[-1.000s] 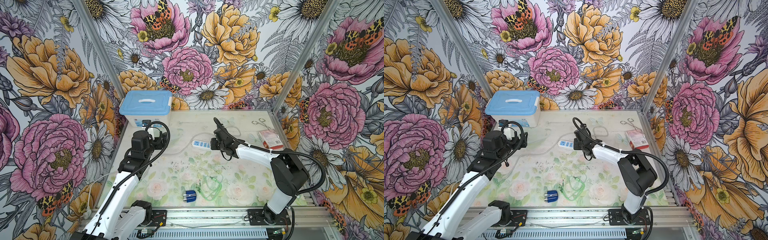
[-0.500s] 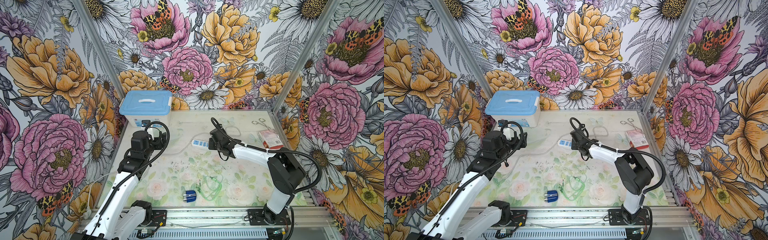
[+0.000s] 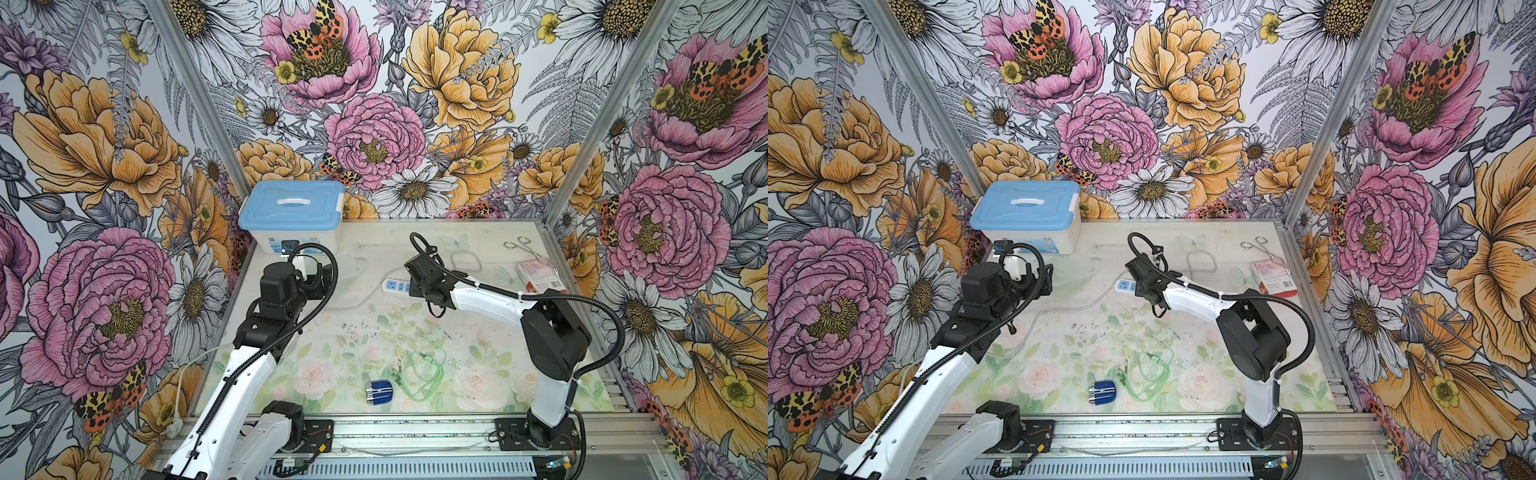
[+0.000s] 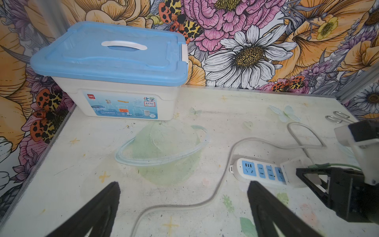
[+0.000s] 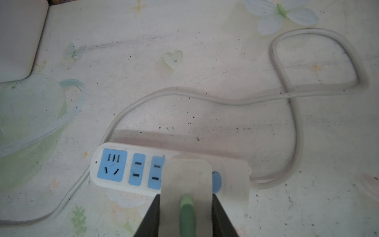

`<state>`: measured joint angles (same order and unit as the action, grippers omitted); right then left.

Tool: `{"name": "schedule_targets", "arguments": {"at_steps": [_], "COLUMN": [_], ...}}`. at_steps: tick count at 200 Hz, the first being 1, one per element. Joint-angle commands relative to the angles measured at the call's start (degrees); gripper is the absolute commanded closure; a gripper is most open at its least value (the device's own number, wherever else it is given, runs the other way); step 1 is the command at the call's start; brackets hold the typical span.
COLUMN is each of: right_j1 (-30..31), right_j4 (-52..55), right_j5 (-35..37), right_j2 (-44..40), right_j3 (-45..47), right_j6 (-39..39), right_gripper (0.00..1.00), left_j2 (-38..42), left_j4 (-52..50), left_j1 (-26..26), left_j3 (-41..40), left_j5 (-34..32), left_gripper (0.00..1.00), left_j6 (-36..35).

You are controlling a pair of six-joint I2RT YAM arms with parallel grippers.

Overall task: Charge the electric shaver
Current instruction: Insert the plug into the socket.

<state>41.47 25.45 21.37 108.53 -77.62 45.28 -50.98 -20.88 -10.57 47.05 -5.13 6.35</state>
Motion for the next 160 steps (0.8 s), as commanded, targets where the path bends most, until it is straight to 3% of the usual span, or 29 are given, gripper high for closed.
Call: {"name": "schedule_targets", "arguments": {"at_steps": [1, 43, 160], "right_j1": [1.28, 1.59, -2.93], "right_j4": [9.75, 15.22, 20.5], "right_j5": [0.34, -0.64, -0.84], "right_j2": [4.37, 8.2, 17.24], "right_j3": [-2.77, -6.7, -14.04], "right_j6": [4.26, 7.28, 1.84], "right_gripper": [1.0, 1.0, 1.0], "left_j2": [1.15, 1.41, 1.67], "left_j4": [-0.57, -0.63, -0.91], "left_j1": [0.81, 0.78, 0.92], "left_j3": [1.7, 1.62, 1.51], "left_j5": [-0.94, -0.77, -0.34], "left_gripper": [0.01, 0.01, 0.01], "left_j6": [1.29, 1.55, 1.06]}}
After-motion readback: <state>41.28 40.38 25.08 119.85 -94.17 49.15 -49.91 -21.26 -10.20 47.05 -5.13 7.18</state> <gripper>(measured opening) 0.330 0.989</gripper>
